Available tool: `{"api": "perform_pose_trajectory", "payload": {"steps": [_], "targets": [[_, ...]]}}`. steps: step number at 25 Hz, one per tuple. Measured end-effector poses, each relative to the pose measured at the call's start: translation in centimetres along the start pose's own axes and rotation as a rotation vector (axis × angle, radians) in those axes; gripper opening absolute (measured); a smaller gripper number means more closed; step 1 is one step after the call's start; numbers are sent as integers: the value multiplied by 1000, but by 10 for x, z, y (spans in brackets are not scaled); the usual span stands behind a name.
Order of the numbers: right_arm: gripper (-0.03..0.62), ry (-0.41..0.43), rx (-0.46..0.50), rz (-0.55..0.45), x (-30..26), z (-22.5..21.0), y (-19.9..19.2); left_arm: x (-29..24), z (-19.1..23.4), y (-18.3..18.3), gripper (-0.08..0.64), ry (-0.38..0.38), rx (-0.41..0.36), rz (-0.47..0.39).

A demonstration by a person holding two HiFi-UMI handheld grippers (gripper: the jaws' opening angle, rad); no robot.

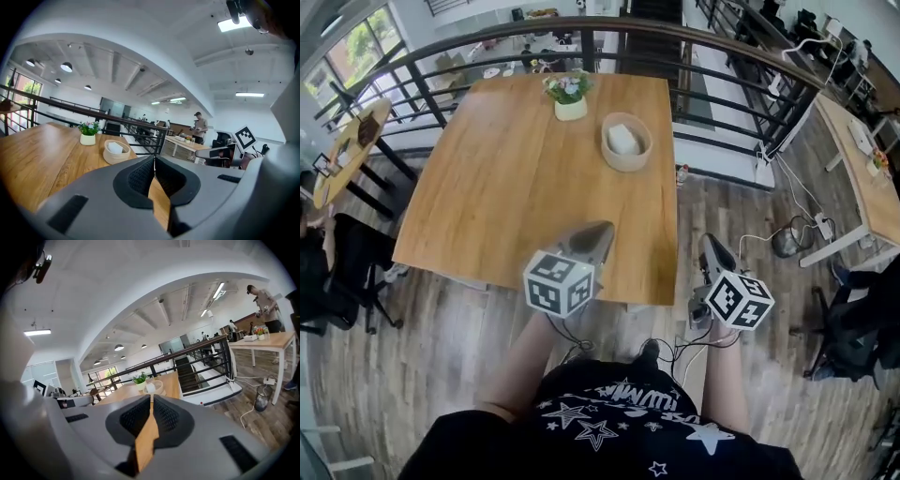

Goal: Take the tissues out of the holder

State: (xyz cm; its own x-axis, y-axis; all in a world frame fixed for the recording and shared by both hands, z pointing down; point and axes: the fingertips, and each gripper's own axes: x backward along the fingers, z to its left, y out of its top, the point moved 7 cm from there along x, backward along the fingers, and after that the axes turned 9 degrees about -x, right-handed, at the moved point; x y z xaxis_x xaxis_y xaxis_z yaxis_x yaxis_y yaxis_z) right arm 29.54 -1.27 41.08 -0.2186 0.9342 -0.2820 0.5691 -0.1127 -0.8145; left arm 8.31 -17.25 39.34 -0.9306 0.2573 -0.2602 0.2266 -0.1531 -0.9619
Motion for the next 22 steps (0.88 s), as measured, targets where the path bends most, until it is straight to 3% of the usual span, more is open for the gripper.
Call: {"api": "perform_pose_trajectory", "payload": {"steps": [5, 9, 16, 22], "targets": [[29, 99, 12, 49, -33, -48, 32, -37, -13, 11, 17, 141, 25, -26], [29, 160, 17, 112, -50, -75, 39, -55, -33, 4, 17, 209, 48, -12], [29, 217, -16, 155, -63, -99, 42, -72, -59, -3, 17, 248, 61, 26], [29, 235, -11, 190, -86, -85, 38, -76, -49, 1, 17, 248, 51, 25]]}}
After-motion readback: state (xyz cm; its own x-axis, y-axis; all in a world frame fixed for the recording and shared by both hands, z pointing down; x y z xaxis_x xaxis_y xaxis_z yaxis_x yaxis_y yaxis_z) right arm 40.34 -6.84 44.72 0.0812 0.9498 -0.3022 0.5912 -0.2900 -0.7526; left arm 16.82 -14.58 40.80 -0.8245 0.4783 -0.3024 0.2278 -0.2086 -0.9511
